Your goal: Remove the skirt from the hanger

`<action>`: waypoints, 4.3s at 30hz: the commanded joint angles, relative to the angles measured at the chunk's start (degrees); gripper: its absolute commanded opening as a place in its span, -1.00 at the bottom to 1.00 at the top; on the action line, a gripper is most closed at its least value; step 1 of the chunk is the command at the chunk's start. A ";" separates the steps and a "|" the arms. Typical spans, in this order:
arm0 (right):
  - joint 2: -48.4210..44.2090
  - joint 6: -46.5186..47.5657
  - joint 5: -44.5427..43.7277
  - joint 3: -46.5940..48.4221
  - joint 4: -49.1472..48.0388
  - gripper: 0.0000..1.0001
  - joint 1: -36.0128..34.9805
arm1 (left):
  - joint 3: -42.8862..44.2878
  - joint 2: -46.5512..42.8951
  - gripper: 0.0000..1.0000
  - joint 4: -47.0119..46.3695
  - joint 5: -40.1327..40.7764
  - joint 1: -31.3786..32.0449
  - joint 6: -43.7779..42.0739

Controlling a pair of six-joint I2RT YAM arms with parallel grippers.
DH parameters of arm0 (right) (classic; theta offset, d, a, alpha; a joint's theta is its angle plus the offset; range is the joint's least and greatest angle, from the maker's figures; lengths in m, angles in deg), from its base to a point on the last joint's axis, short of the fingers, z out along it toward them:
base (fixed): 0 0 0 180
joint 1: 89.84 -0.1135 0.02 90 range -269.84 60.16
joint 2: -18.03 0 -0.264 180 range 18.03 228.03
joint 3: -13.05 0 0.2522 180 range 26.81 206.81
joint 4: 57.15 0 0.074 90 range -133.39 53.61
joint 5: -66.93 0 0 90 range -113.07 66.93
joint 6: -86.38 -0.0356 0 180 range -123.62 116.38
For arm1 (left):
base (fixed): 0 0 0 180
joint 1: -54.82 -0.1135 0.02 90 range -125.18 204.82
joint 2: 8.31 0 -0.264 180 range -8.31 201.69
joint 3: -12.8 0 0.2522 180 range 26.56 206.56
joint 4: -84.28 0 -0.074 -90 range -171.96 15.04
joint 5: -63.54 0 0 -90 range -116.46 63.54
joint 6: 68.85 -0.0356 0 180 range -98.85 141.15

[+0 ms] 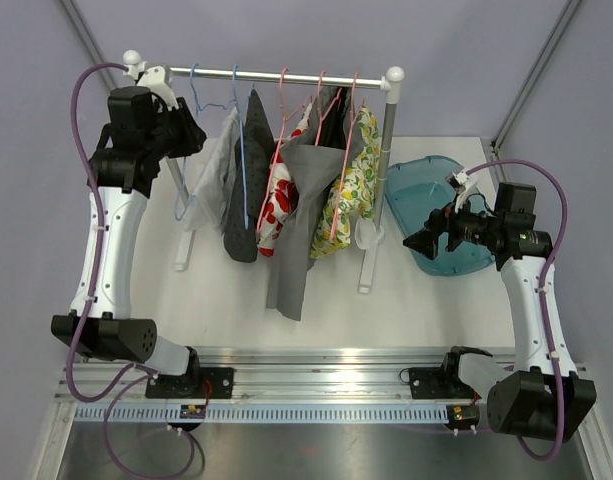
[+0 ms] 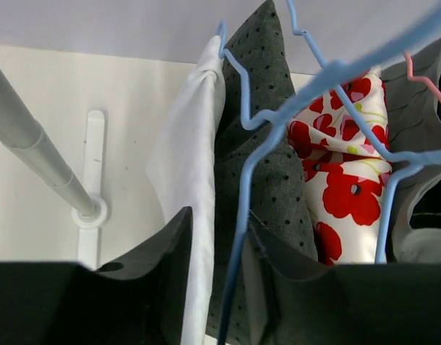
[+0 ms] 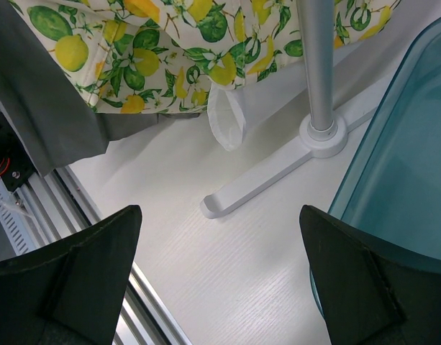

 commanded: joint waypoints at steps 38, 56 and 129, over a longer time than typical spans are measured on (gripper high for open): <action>-1.44 8.36 1.99 -0.29 2.99 0.99 0.21 | -36.38 -47.86 -1.00 -25.99 3.22 3.66 -1.75; 1.19 16.90 12.62 29.40 31.29 0.99 -0.32 | -13.91 -45.89 -1.00 -29.66 -31.47 3.57 18.90; 0.84 -8.51 -19.54 46.99 15.74 -1.00 -9.02 | -7.65 -13.52 -1.00 -21.42 4.27 41.19 5.13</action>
